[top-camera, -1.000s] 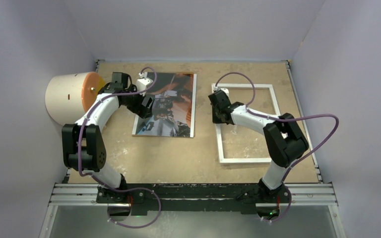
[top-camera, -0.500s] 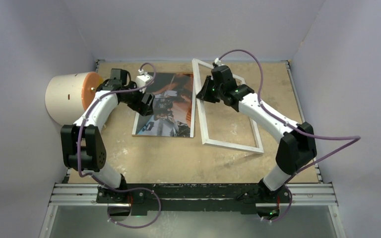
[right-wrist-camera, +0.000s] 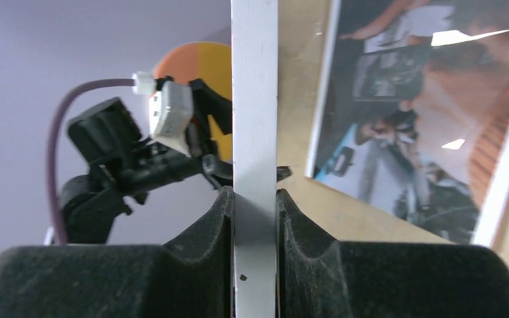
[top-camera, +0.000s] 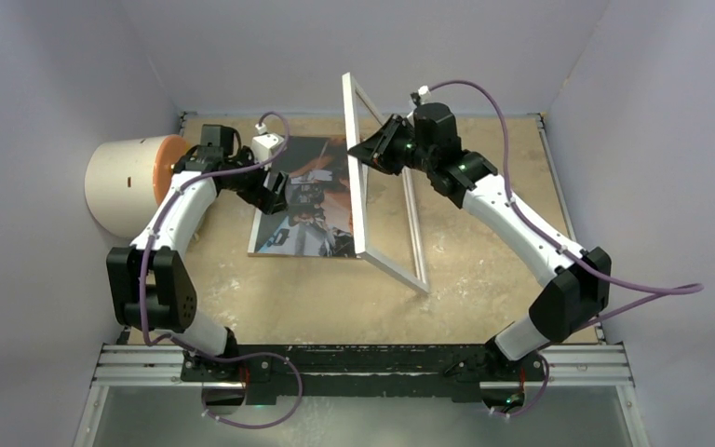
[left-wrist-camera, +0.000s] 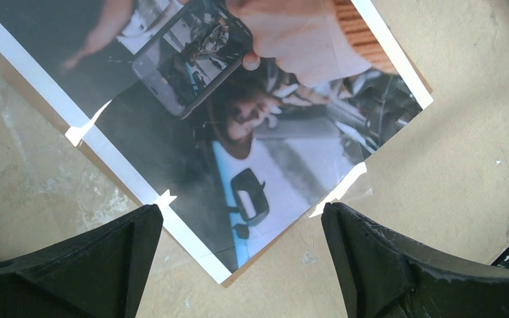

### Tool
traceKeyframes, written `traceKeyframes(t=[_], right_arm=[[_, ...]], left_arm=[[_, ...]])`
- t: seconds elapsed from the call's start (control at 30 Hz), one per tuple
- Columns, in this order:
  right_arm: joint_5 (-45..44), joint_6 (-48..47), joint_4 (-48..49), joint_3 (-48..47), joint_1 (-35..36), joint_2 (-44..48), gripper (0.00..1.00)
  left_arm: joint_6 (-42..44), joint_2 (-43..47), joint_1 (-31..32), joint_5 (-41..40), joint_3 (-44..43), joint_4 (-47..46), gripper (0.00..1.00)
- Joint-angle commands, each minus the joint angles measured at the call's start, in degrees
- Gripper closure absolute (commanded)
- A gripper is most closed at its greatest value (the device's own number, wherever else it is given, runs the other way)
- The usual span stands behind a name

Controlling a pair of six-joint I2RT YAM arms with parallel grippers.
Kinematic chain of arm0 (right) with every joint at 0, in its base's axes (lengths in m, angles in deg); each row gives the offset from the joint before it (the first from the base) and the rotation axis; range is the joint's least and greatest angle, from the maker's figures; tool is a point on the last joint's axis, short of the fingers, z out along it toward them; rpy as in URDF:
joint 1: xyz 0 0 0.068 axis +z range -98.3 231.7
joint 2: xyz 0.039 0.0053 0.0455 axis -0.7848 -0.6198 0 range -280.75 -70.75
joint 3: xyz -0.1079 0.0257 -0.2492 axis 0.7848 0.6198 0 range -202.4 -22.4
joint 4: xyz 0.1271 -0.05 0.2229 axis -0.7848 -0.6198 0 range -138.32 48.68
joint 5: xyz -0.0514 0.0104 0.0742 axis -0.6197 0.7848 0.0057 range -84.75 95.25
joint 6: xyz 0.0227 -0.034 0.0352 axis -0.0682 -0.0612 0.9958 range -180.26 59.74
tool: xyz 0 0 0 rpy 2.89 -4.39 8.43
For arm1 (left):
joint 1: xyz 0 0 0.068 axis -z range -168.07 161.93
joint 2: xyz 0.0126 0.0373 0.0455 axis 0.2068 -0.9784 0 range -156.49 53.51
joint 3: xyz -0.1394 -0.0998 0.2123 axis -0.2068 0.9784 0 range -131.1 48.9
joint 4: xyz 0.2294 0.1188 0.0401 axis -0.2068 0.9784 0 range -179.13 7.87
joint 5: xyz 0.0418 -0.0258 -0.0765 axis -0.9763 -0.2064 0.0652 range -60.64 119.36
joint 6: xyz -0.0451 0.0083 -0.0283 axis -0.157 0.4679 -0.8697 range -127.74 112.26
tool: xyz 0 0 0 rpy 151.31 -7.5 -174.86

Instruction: Put the photo into the frame

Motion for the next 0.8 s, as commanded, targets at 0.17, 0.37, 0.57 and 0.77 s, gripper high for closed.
traceKeyframes(t=[0.17, 0.37, 0.57, 0.77], right_arm=[[12.9, 16.7, 23.5, 7.9, -3.1, 5.7, 1.0], [18.1, 23.8, 32.2, 14.8, -7.8, 7.2, 1.0], [22.9, 27.6, 35.6, 20.8, -12.6, 8.8, 1.0], [28.4, 24.7, 30.3, 24.0, -18.2, 10.8, 0.57]], left_arm=[[-1.1, 3.5, 0.3, 1.8, -2.6, -0.5, 0.0], [-1.5, 3.6, 0.3, 1.8, -2.5, -0.8, 0.0], [-2.1, 3.2, 0.3, 2.3, -2.4, -1.4, 0.0], [-2.2, 2.9, 0.4, 2.1, -2.3, -1.7, 0.0]])
